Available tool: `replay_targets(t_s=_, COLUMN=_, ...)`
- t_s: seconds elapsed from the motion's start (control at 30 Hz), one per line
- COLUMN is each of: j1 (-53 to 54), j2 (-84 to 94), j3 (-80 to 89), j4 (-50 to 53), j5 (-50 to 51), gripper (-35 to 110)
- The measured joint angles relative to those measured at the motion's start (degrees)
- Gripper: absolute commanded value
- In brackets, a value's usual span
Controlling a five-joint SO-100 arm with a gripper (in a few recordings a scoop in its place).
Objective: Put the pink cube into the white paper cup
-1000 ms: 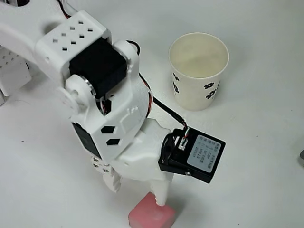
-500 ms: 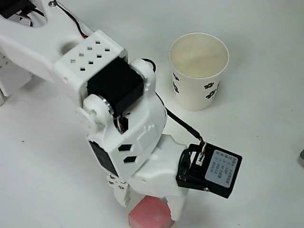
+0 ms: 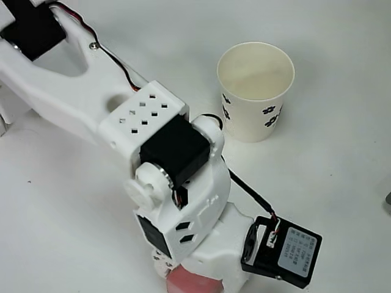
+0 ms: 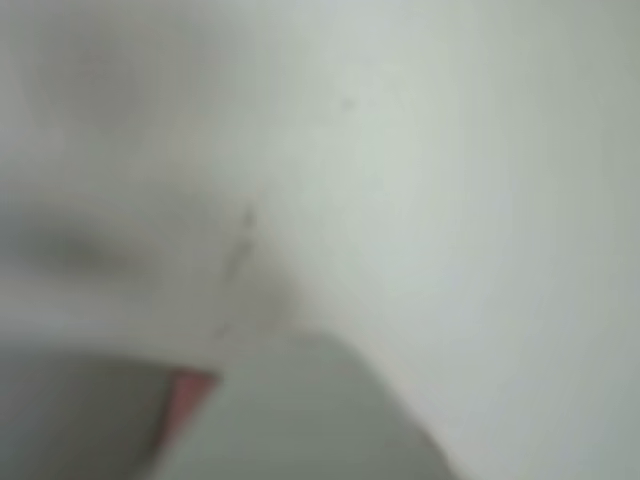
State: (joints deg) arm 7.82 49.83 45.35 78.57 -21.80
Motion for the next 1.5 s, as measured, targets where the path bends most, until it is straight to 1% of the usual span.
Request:
replay_targets(t_s=0.1, j1=0.00, j2=-3.16, j3=-5.45, j4=3.96, j5=0.00, gripper=30)
replay_targets(t_s=0.17, j1=0.00, j2=-6.94, j3=-11.16, j4=7.29, j5=0.00, gripper=28)
replay_targets(t_s=0.23, j1=0.00, j2=-13.97, j3=-19.86, j4=12.04, j5=0.00, gripper=23)
replay_targets(t_s=0.33, j1=-0.09, j2=-23.73, j3=-38.06, j4=19.60, j5=-0.09, gripper=22)
replay_targets(t_s=0.4, j1=-0.53, j2=-25.84, j3=-45.70, j4=21.45, j5=-0.18, gripper=22)
replay_targets(t_s=0.53, j1=-1.58, j2=-25.75, j3=-49.75, j4=22.24, j5=-0.18, gripper=22)
replay_targets(t_s=0.7, j1=-1.67, j2=-25.75, j3=-49.48, j4=22.32, j5=-0.18, gripper=22)
replay_targets(t_s=0.87, j1=-2.55, j2=-21.09, j3=-42.36, j4=22.32, j5=-0.18, gripper=22)
replay_targets(t_s=1.23, j1=-7.65, j2=9.93, j3=-12.74, j4=22.32, j5=1.49, gripper=22)
replay_targets(t_s=1.5, j1=-16.44, j2=22.76, j3=-4.13, j4=22.32, j5=4.22, gripper=22)
